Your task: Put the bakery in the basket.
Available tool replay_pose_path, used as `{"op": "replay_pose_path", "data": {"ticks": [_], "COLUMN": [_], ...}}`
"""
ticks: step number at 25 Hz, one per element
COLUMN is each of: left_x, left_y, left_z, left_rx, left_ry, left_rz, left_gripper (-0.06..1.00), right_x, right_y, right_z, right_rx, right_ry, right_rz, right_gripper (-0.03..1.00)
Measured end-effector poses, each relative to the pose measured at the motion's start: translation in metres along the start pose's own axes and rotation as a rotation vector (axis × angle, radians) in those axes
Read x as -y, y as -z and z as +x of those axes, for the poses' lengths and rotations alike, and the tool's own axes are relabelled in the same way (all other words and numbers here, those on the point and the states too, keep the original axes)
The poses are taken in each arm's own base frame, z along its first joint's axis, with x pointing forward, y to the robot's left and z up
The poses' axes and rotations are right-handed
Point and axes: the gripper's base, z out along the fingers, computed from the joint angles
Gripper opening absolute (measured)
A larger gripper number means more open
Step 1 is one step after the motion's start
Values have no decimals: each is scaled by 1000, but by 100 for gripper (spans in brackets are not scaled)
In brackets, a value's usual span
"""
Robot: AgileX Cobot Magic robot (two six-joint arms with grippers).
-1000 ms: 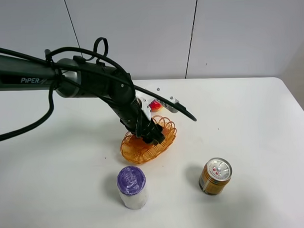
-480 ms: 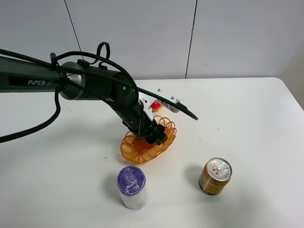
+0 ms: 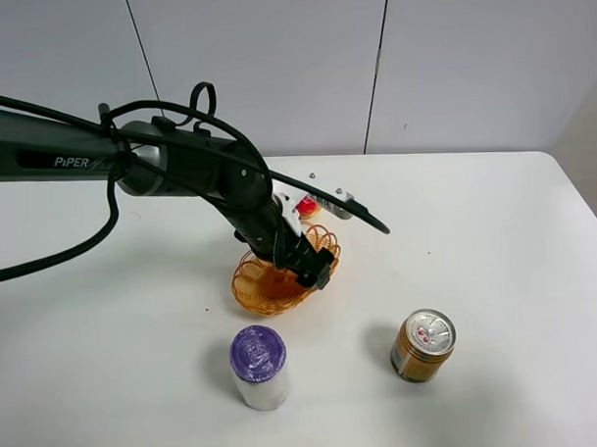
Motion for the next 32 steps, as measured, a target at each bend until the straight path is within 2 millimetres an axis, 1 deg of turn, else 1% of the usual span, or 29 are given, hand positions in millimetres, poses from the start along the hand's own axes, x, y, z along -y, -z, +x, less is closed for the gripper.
{"op": "replay_pose_path", "data": {"ticks": [3,5,6,8,11,12,13,14,15,16,18,19,20,22,23,26,27,30,32], "left_x": [0,0,1,-2,-13,-19,-19,-26,-34,-49,-61,-68,-73,-82,-85,-87,-84,-76,-62], "left_y": [1,6,12,31,73,90,90,111,127,163,203,220,243,275,296,337,351,373,382], "left_z": [-1,-3,-6,-15,-28,-32,-32,-35,-36,-36,-31,-27,-21,-9,0,29,44,85,117], "left_rx": [7,23,42,101,220,260,260,308,342,417,486,506,539,574,603,658,681,718,748], "left_ry": [49,70,73,80,105,114,114,122,131,157,174,181,185,211,230,275,290,343,389], "left_rz": [-1,-1,-3,-10,-36,-54,-54,-78,-104,-155,-210,-241,-277,-332,-366,-439,-469,-533,-558], "left_gripper": [99,99,99,99,99,99,99,99,99,99,99,99,99,99,99,99,99,99,99], "right_x": [0,0,0,0,0,0,0,0,0,0,0,0,0,0,0,0,0,0,0], "right_y": [0,0,0,0,0,0,0,0,0,0,0,0,0,0,0,0,0,0,0], "right_z": [0,0,0,0,0,0,0,0,0,0,0,0,0,0,0,0,0,0,0], "right_rx": [0,0,0,0,0,0,0,0,0,0,0,0,0,0,0,0,0,0,0], "right_ry": [0,0,0,0,0,0,0,0,0,0,0,0,0,0,0,0,0,0,0], "right_rz": [0,0,0,0,0,0,0,0,0,0,0,0,0,0,0,0,0,0,0], "right_gripper": [88,88,88,88,88,88,88,88,88,88,88,88,88,88,88,88,88,88,88]}}
